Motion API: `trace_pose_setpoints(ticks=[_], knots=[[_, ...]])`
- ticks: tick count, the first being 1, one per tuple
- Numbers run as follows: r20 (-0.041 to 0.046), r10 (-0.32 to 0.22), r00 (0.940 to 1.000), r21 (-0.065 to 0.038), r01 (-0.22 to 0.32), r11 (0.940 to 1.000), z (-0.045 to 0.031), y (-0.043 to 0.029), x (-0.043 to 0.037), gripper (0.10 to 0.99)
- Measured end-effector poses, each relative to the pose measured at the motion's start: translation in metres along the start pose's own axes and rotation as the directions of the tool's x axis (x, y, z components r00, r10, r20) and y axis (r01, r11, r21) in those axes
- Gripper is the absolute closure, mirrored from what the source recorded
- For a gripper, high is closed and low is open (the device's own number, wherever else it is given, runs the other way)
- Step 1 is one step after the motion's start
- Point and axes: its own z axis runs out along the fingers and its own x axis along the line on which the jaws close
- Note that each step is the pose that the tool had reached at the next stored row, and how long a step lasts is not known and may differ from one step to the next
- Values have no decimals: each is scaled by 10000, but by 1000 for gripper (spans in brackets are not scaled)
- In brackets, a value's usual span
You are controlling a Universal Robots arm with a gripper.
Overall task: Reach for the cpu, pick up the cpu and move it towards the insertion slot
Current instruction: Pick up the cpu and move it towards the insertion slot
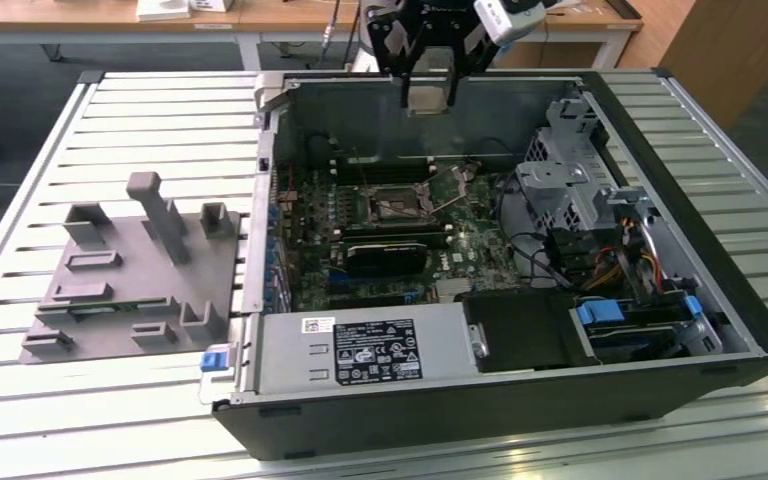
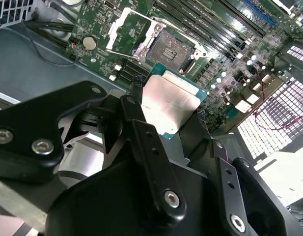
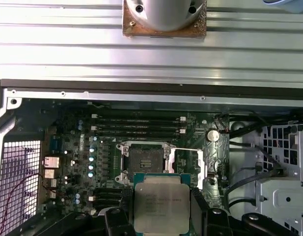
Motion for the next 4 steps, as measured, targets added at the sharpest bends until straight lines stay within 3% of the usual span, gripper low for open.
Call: trace_pose_setpoints(ticks=[4], knots=[[0,0,10000,0,0,10000,0,0,-3,541]])
